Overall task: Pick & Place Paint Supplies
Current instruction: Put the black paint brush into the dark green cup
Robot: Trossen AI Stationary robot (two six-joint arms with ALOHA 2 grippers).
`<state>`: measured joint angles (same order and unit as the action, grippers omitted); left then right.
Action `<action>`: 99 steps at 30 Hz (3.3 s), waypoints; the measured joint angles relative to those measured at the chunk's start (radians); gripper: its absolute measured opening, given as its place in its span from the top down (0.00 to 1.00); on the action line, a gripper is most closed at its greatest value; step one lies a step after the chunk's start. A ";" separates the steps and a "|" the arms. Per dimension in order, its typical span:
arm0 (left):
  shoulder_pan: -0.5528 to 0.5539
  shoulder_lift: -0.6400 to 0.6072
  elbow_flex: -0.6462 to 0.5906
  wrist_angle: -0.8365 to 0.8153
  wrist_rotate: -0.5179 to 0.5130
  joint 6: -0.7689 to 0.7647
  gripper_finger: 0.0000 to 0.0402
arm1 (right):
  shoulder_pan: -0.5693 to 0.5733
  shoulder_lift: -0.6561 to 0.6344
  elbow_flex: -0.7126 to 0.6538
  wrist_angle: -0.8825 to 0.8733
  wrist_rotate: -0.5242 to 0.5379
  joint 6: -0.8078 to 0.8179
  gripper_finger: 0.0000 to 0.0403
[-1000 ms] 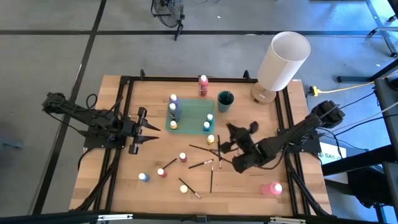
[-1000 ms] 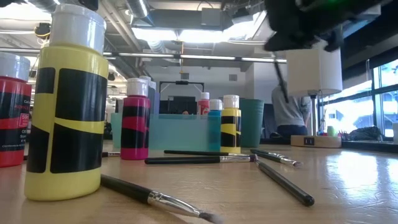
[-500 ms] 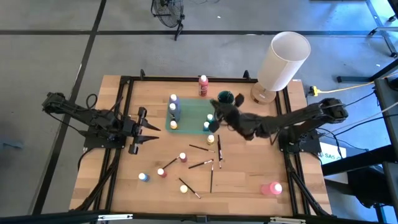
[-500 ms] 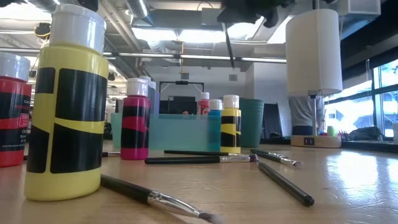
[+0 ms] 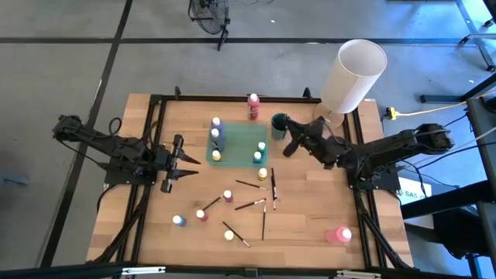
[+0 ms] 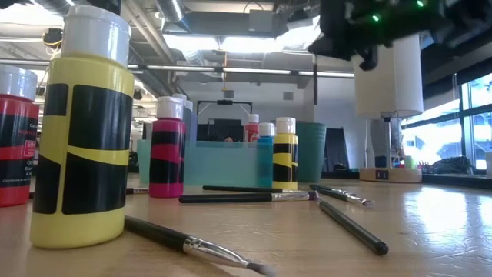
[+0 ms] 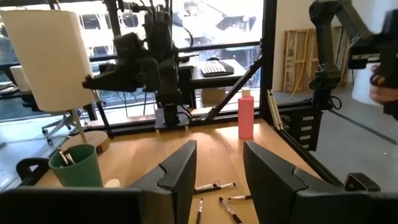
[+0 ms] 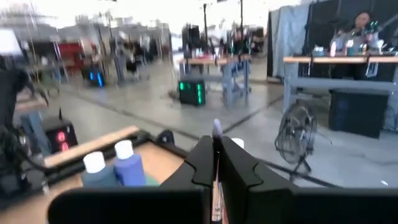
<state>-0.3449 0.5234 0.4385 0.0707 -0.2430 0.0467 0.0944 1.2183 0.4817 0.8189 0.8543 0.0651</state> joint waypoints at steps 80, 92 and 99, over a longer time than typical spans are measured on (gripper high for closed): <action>0.000 0.092 0.000 0.033 -0.110 -0.034 0.68 | -0.441 0.309 -0.110 0.304 -0.526 -0.049 0.94; 0.000 0.128 0.000 0.035 -0.111 -0.034 0.68 | -0.441 0.309 -0.110 0.306 -0.552 -0.024 0.93; 0.000 0.132 0.000 0.035 -0.111 -0.036 0.68 | -0.441 0.309 -0.110 0.305 -0.552 -0.054 0.89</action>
<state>-0.3449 0.6552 0.4385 0.1058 -0.3536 0.0111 -0.3466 1.5269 0.3721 1.1244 0.3027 0.0109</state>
